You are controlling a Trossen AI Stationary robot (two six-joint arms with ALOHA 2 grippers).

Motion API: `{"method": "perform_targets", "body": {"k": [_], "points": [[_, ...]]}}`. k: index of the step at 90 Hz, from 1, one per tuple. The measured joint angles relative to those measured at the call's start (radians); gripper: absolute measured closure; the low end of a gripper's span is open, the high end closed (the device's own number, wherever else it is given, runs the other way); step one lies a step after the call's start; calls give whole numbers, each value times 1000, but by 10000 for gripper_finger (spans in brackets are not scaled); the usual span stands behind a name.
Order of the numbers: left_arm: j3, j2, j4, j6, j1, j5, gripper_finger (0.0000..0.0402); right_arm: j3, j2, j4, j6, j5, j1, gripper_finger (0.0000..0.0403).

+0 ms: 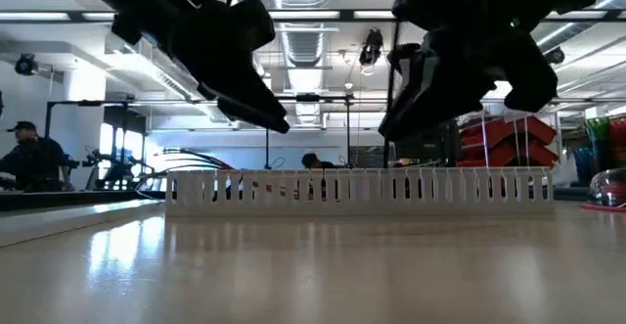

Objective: Ziptie cables
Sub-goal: Put the ziptied cable wires into the white cable duct

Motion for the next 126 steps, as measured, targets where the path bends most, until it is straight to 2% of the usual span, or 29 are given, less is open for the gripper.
{"method": "perform_targets", "body": {"k": [6, 15, 32, 48, 61, 79, 126], "points": [[-15, 21, 80, 0, -1, 0, 163, 0, -2, -6, -12, -43, -1, 395], [-20, 50, 130, -23, -2, -1, 177, 0, -2, -22, -32, -85, -9, 397], [-10, 84, 126, -22, -2, -19, 199, 2, 0, -59, -116, -147, -24, 402], [-11, 82, 81, -12, -2, -18, 216, 47, 0, -153, -198, -151, -42, 403], [-11, 82, 81, -12, -2, -18, 227, 60, 0, -162, -254, -155, -67, 403], [-11, 82, 74, -2, -2, -17, 240, 61, 16, -162, -301, -273, -100, 403], [-12, 82, 72, 0, -2, -16, 264, 109, 89, -181, -403, -273, -114, 403]]}}
